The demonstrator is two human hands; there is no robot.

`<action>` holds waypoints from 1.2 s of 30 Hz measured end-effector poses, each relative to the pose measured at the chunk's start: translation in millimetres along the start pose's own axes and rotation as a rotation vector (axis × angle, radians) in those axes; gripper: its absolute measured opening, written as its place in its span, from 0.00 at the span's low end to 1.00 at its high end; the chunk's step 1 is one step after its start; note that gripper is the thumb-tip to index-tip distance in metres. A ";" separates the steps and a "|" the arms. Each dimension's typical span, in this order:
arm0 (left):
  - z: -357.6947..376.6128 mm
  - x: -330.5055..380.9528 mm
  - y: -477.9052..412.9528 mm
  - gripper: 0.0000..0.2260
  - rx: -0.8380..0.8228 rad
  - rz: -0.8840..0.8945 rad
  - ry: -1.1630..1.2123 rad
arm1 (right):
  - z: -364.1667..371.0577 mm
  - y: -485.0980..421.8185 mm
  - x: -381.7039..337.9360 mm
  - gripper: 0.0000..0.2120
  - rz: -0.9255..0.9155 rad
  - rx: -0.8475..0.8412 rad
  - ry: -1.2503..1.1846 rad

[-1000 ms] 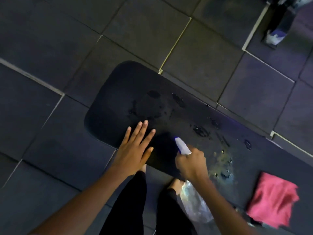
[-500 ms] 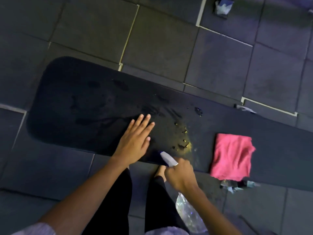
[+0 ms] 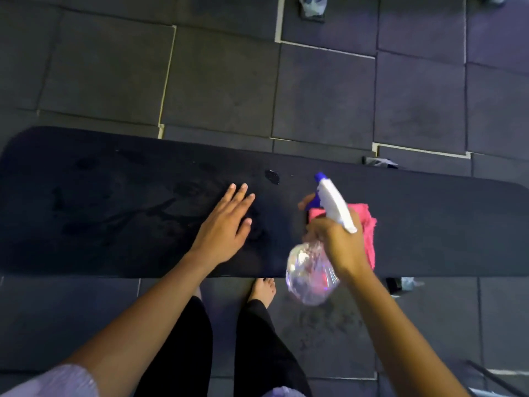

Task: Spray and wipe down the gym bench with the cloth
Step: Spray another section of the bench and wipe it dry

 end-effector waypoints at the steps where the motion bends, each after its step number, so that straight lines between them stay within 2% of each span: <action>1: -0.4 4.2 -8.6 0.23 -0.007 -0.009 -0.003 | -4.4 -6.6 -12.0 0.20 -0.064 -0.002 0.001; 10: 19.1 40.1 -38.8 0.23 -0.128 0.060 -0.178 | -42.9 -71.7 -65.8 0.23 -0.441 0.186 -0.109; 15: 29.0 44.1 -31.9 0.24 -0.079 0.029 -0.224 | -50.4 -101.1 -58.9 0.24 -0.463 0.239 -0.085; 22: 33.0 41.1 -28.8 0.24 -0.085 0.037 -0.244 | -31.5 -99.7 -52.8 0.28 -0.569 0.180 0.146; 28: 32.7 36.4 -27.1 0.24 -0.082 0.082 -0.309 | -45.6 -91.0 -31.3 0.33 -0.490 0.249 0.125; 32: 35.8 36.1 -25.6 0.24 -0.070 0.102 -0.352 | -50.8 -56.3 23.3 0.48 -0.420 0.368 0.382; 34: 36.3 35.8 -25.0 0.25 -0.066 0.106 -0.367 | -45.1 -27.8 60.8 0.51 -0.372 0.390 0.456; 36: 35.8 35.7 -24.8 0.25 -0.069 0.119 -0.378 | -39.1 -7.5 98.9 0.49 -0.293 0.363 0.506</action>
Point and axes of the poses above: each hand's wrist, its own y-axis away from the middle knuckle, its own z-axis out of the palm, x = y × z, the point moved 7 cm from there along -y, towards the middle knuckle, and after that the axes turned 13 degrees about -y, right-handed, at the moved point
